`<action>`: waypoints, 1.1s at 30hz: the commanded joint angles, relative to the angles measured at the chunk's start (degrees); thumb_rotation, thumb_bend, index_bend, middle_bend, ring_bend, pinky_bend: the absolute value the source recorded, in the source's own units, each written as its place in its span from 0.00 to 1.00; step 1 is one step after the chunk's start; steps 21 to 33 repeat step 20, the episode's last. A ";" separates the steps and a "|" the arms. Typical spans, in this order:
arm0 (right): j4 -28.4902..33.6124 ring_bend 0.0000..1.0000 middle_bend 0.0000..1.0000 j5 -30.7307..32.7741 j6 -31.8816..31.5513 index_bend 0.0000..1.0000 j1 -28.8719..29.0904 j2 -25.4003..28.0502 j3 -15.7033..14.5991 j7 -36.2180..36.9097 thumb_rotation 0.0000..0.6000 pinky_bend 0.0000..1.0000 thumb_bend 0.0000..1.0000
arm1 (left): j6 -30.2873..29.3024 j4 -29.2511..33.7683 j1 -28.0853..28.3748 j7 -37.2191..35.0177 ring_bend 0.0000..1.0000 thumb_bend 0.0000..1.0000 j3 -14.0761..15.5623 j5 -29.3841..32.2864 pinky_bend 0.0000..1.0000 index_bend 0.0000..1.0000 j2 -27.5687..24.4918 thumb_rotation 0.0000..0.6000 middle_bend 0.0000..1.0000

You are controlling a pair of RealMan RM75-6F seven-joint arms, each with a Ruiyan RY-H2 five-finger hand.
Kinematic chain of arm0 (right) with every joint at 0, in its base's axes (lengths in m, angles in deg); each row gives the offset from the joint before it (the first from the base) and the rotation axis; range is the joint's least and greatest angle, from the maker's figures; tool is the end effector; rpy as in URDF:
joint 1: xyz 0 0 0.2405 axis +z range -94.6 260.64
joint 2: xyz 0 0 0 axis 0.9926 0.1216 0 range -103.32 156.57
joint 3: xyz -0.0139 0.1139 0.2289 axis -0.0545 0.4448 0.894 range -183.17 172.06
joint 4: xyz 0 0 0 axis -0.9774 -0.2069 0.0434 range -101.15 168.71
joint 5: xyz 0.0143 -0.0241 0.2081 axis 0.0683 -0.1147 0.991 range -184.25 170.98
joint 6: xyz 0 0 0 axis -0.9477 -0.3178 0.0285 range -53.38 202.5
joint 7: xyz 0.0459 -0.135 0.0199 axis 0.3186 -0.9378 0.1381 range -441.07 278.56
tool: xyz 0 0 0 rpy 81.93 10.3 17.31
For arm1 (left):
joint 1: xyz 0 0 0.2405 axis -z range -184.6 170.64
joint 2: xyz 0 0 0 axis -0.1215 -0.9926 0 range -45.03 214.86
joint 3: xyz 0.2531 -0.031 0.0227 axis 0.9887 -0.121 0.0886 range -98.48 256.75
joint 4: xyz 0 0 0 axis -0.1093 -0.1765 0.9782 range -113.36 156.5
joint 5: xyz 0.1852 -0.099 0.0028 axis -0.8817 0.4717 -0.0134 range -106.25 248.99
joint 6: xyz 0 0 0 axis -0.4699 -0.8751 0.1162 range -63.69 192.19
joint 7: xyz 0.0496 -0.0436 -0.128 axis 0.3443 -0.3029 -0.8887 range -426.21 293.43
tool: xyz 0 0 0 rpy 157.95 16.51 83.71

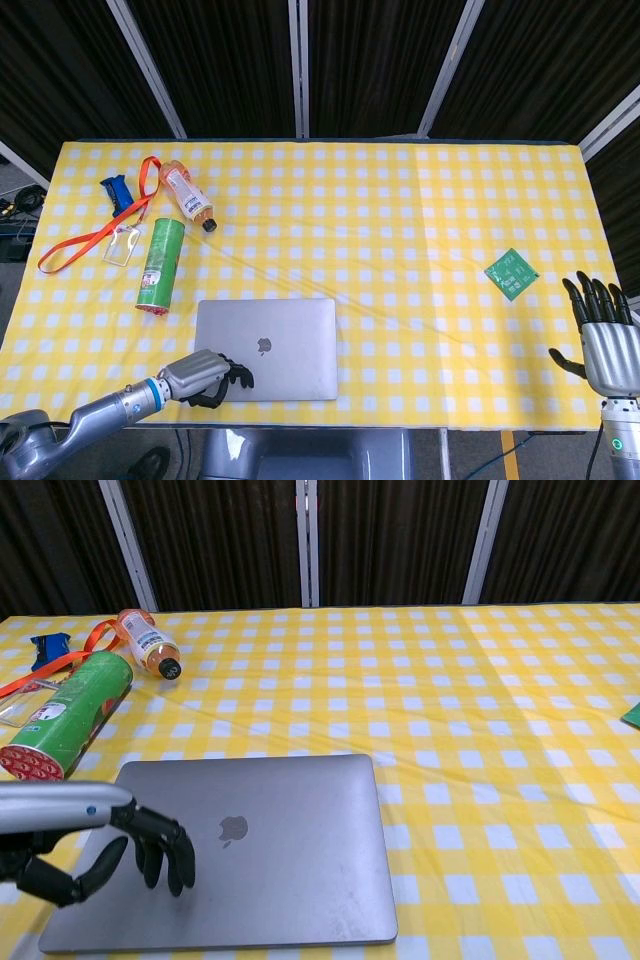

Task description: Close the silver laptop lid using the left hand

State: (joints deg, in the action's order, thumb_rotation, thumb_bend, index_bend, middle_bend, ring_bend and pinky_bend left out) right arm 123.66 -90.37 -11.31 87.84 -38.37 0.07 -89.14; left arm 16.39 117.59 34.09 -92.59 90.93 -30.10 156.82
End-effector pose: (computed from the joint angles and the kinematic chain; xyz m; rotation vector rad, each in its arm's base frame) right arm -0.3185 -0.1911 0.1695 1.3606 -0.7531 0.8014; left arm -0.1930 0.2220 0.0014 -2.3966 -1.4398 -0.8291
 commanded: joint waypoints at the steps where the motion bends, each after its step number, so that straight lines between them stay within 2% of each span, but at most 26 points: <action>1: 0.04 0.00 0.00 -0.03 0.00 0.00 0.01 0.04 0.00 0.04 1.00 0.00 0.00 | -14.02 -0.01 -3.26 -1.79 0.32 1.00 -1.65 -4.06 0.24 0.31 -2.74 0.75 0.29; 5: 0.15 0.00 0.00 -0.21 0.12 0.00 0.06 0.05 -0.12 0.00 1.00 0.00 0.00 | -22.60 1.55 -5.56 -0.69 0.25 1.00 -3.42 -5.02 0.15 0.31 -6.67 0.69 0.26; 7: 0.31 0.00 0.00 -0.38 0.02 0.00 0.04 0.08 -0.17 -0.01 1.00 0.00 0.00 | -25.66 2.90 -7.28 2.14 0.16 1.00 -4.53 -3.45 0.07 0.30 -9.13 0.67 0.21; 8: 0.43 0.00 0.00 -0.52 -0.09 0.00 0.01 0.11 -0.20 0.03 1.00 0.00 0.00 | -27.25 3.46 -8.93 5.77 0.10 0.96 -5.42 -1.01 0.04 0.27 -10.62 0.67 0.15; 9: 0.51 0.00 0.00 -0.59 -0.14 0.00 -0.01 0.15 -0.23 0.04 1.00 0.00 0.00 | -27.88 4.77 -10.14 8.93 0.06 0.89 -5.79 0.72 0.02 0.24 -11.34 0.67 0.11; 10: 0.57 0.00 0.00 -0.66 -0.20 0.00 -0.04 0.18 -0.25 0.08 1.00 0.00 0.00 | -28.57 6.03 -11.63 12.72 0.02 0.70 -6.23 3.18 0.00 0.16 -12.01 0.67 0.05; 11: 0.62 0.00 0.00 -0.69 -0.23 0.00 -0.05 0.20 -0.25 0.10 1.00 0.00 0.00 | -29.01 6.92 -12.63 15.28 0.00 0.47 -6.52 4.99 0.00 0.09 -12.37 0.69 0.01; 13: 0.73 0.00 0.00 -0.82 -0.32 0.00 -0.06 0.28 -0.26 0.23 1.00 0.00 0.00 | -31.08 9.65 -15.99 23.69 0.00 0.15 -7.19 10.31 0.00 0.01 -13.26 0.73 0.00; 14: 0.77 0.00 0.00 -0.88 -0.36 0.00 -0.06 0.32 -0.26 0.27 1.00 0.00 0.00 | -32.44 10.52 -17.44 26.40 0.00 0.06 -7.50 12.27 0.00 0.00 -13.30 0.75 0.00; 15: 0.80 0.00 0.00 -0.96 -0.39 0.00 -0.05 0.35 -0.27 0.32 1.00 0.00 0.00 | -33.94 11.14 -18.92 28.70 0.00 0.02 -7.74 14.00 0.00 0.00 -13.13 0.77 0.00; 20: 0.75 0.00 0.00 -1.12 -0.24 0.00 -0.03 0.54 -0.38 0.74 1.00 0.00 0.00 | -39.60 12.65 -25.87 34.59 0.00 0.00 -7.85 21.61 0.00 0.00 -11.84 0.97 0.00; 33: 0.75 0.00 0.00 -1.12 -0.24 0.00 -0.03 0.54 -0.38 0.74 1.00 0.00 0.00 | -39.60 12.65 -25.87 34.59 0.00 0.00 -7.85 21.61 0.00 0.00 -11.84 0.97 0.00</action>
